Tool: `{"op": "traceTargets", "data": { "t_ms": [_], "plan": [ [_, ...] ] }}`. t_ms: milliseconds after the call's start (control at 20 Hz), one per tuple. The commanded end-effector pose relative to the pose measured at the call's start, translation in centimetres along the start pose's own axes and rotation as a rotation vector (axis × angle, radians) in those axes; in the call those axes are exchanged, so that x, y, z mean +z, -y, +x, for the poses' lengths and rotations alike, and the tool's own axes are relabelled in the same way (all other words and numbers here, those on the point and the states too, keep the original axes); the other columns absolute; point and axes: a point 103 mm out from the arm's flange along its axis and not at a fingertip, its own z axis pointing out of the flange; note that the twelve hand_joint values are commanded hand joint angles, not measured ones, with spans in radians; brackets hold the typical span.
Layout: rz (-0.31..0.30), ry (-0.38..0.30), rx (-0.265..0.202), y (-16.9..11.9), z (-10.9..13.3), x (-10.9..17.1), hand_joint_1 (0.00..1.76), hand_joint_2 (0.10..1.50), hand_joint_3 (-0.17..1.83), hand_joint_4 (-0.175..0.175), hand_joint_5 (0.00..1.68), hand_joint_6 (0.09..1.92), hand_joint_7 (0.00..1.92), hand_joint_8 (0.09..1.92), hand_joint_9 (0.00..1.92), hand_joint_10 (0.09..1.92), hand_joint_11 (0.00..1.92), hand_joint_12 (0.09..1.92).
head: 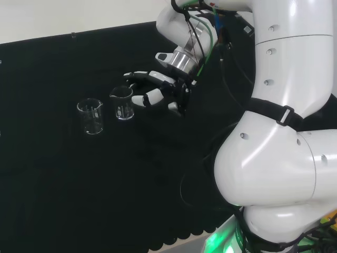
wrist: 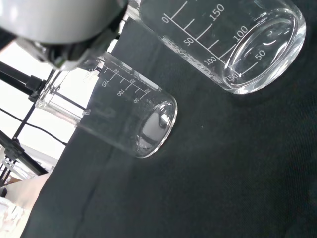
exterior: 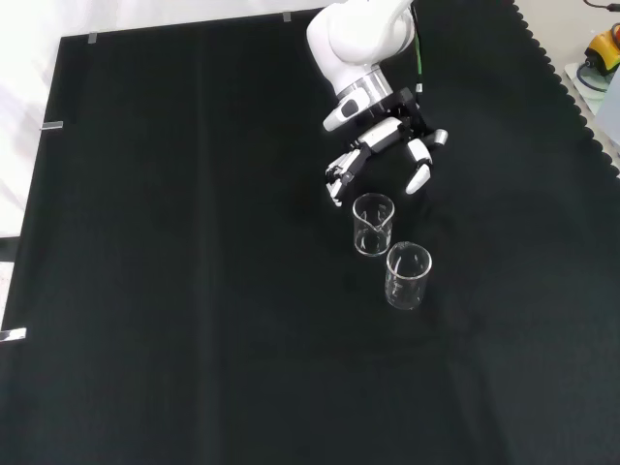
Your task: Pick up the beaker on the right.
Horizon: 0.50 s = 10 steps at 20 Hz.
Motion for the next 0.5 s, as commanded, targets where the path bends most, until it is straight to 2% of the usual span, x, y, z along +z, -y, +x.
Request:
{"op": "traceTargets", "data": {
  "t_ms": [50, 250, 500],
  "plan": [
    [-0.031, -0.019, 0.000, -0.14, -0.14, 0.44, 0.93, 0.32, 1.14, -0.074, 0.36, 0.09, 0.26, 0.67, 0.40, 0.67, 0.00, 1.33],
    [-0.047, -0.035, -0.006, -0.27, -0.09, 0.74, 0.94, 0.32, 1.15, -0.077, 0.36, 0.09, 0.27, 0.68, 0.41, 0.67, 0.00, 1.33],
    [-0.023, -0.041, -0.019, -0.55, 0.07, 1.20, 0.93, 0.31, 1.15, -0.078, 0.37, 0.09, 0.27, 0.68, 0.42, 0.66, 0.00, 1.33]
  ]
}}
